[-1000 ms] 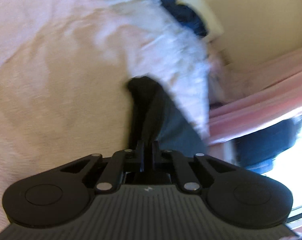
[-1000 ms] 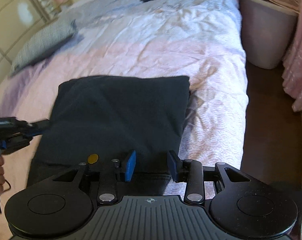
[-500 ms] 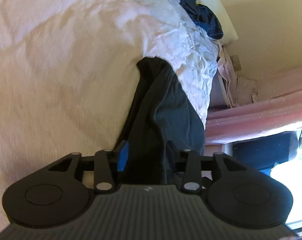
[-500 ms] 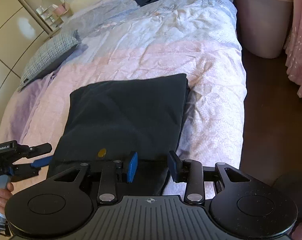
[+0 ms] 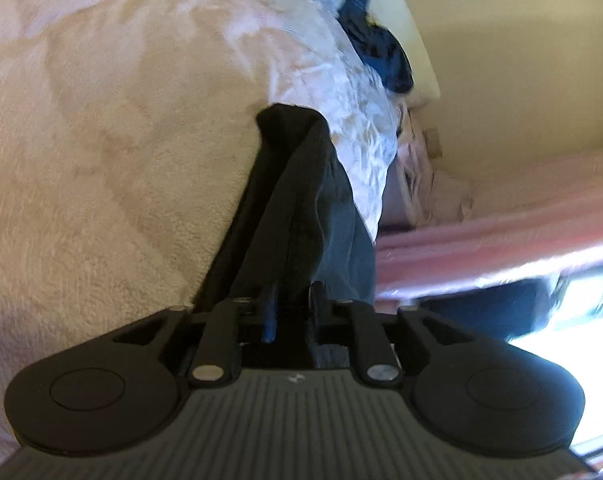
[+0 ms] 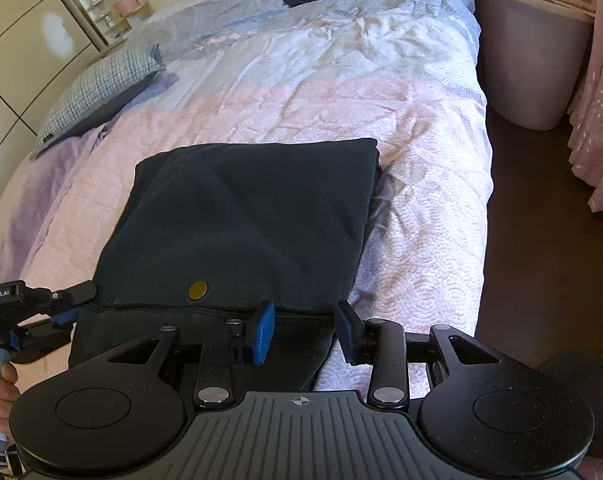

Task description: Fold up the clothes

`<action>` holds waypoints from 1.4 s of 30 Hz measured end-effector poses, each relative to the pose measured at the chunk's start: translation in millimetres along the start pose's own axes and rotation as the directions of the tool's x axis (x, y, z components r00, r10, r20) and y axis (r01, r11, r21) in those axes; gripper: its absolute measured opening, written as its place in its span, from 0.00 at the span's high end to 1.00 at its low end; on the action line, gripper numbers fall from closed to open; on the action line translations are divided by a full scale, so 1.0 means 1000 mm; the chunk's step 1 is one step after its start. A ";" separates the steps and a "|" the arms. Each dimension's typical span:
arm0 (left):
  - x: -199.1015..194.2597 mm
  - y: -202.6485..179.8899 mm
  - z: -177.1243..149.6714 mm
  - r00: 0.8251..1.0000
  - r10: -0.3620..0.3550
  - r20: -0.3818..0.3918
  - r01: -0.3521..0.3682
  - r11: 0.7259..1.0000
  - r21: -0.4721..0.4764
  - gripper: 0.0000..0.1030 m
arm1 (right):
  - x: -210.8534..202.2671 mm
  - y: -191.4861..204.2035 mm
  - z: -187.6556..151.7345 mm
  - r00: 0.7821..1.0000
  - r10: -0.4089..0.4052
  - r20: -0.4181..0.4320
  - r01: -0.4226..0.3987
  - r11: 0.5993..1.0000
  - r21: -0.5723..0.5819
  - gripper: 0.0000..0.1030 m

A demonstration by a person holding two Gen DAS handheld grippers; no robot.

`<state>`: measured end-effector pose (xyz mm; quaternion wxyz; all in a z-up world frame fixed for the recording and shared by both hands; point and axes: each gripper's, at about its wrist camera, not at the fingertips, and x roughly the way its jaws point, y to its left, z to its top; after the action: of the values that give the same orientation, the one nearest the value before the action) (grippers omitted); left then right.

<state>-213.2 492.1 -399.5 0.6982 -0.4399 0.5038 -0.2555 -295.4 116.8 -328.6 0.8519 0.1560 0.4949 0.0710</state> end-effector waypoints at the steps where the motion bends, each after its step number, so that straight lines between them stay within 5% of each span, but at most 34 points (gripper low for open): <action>1: -0.001 0.004 0.001 1.000 -0.005 0.005 0.005 1.000 -0.026 0.76 | 0.000 0.000 0.000 1.000 -0.001 0.000 0.001 1.000 0.004 0.63; 21: 0.006 0.000 0.000 0.998 0.056 -0.040 -0.054 0.998 0.044 0.60 | 0.006 0.003 0.000 1.000 -0.020 0.002 0.020 1.000 0.019 0.56; 24: 0.008 -0.007 -0.002 0.995 0.098 -0.016 -0.095 0.986 0.136 0.89 | 0.007 0.005 -0.002 1.000 -0.015 -0.001 0.015 1.000 -0.003 0.55; 26: 0.011 -0.008 -0.002 0.992 0.129 -0.007 -0.126 0.977 0.169 0.91 | 0.009 0.006 -0.003 1.000 -0.015 -0.006 0.015 1.000 -0.025 0.55; 29: 0.017 -0.009 -0.001 0.979 0.202 -0.001 -0.197 0.958 0.209 0.88 | 0.017 0.005 -0.006 0.999 -0.026 -0.036 0.025 0.999 -0.029 0.55; 32: 0.009 -0.038 -0.004 0.965 0.262 0.026 -0.258 0.919 0.297 0.89 | 0.013 -0.008 -0.002 0.998 0.016 -0.065 -0.009 0.995 0.099 0.55; 36: -0.014 -0.088 -0.014 0.947 0.308 0.097 -0.318 0.839 0.442 0.92 | -0.026 0.022 -0.003 0.998 -0.023 0.056 0.027 0.997 -0.074 0.55; 40: -0.009 -0.102 -0.040 0.946 0.320 0.043 -0.297 0.809 0.507 0.91 | -0.034 0.043 -0.021 0.999 0.044 0.022 -0.041 0.994 -0.097 0.55; 42: 0.001 -0.100 -0.057 0.929 0.369 0.015 -0.318 0.779 0.541 0.92 | -0.027 0.054 -0.034 0.998 0.053 -0.035 -0.057 0.991 -0.123 0.55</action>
<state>-257.1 422.9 -318.5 0.8035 -0.1166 0.5157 -0.2737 -336.6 166.7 -304.0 0.8497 0.1155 0.4984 0.1275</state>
